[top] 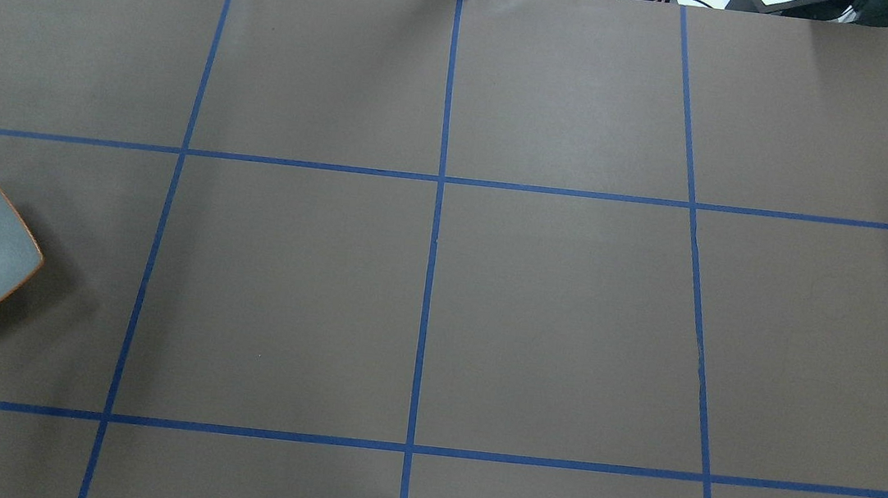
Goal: Transfer all bananas from basket to plate
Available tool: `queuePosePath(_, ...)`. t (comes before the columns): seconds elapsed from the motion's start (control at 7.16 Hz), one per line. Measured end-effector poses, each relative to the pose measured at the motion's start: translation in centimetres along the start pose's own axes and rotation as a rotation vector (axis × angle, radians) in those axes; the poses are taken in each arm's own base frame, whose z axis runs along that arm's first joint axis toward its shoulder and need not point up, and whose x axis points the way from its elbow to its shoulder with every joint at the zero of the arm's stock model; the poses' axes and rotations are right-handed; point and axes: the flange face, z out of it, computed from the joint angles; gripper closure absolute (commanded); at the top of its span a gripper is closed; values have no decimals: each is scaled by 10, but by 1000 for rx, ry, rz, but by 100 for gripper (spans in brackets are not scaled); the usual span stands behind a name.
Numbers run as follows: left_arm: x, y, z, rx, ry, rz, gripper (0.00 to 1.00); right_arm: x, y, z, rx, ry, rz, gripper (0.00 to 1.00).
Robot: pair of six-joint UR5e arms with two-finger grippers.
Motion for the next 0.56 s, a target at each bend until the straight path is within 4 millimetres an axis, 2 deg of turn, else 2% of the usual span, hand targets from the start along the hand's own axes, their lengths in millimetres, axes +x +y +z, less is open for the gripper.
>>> queuePosePath(0.56, 15, -18, -17, 92, -6, 84, 0, -6, -5, -13, 19, 28, -18, 0)
